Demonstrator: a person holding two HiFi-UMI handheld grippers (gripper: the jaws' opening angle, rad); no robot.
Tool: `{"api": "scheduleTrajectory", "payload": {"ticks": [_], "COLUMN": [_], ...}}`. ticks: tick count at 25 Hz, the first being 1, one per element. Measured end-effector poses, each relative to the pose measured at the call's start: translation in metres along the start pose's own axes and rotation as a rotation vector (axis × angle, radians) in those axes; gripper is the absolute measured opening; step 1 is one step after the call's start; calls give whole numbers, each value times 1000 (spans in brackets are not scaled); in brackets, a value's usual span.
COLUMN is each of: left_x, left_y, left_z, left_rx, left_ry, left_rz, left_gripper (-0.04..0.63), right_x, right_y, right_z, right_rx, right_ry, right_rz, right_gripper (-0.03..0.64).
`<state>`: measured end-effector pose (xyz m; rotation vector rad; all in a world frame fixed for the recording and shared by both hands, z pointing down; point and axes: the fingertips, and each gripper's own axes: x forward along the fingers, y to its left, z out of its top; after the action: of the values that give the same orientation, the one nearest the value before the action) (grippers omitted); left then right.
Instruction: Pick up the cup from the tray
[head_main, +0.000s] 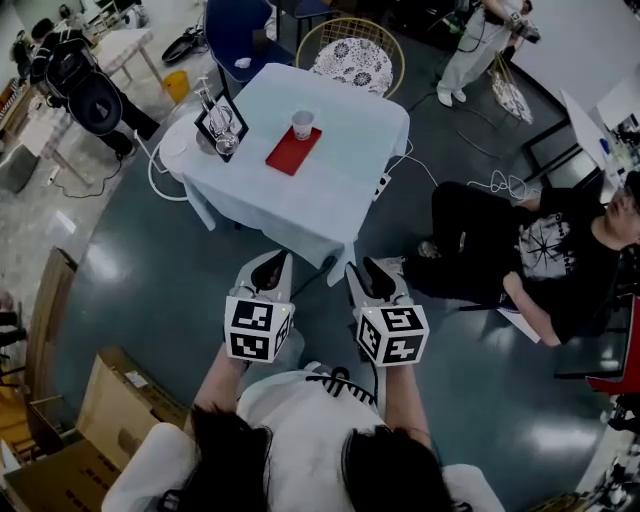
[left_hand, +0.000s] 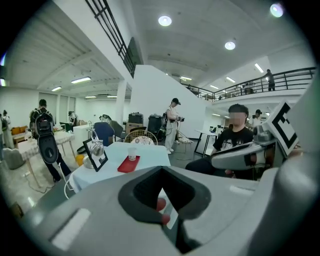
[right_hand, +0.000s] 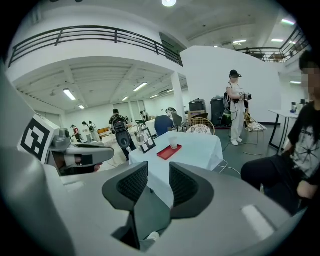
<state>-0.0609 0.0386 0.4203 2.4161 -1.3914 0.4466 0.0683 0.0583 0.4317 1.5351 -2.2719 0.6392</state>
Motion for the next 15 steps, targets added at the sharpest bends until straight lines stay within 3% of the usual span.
{"api": "scheduleTrajectory", "payload": {"ticks": [9,15], "left_x": [37,52], "left_y": [46,89], "left_z": [32,55], "left_rx": [-63,-61], "left_ry": [-22,-25], "left_rz": [-70,-66], "left_gripper": [1,1], "right_x": [57,90], "right_y": [9,13], "right_z": [39,73], "right_rx": [16,9], "right_ry": [-15,-97], "right_rz": [-17,-42], "right_gripper": [160,238]}}
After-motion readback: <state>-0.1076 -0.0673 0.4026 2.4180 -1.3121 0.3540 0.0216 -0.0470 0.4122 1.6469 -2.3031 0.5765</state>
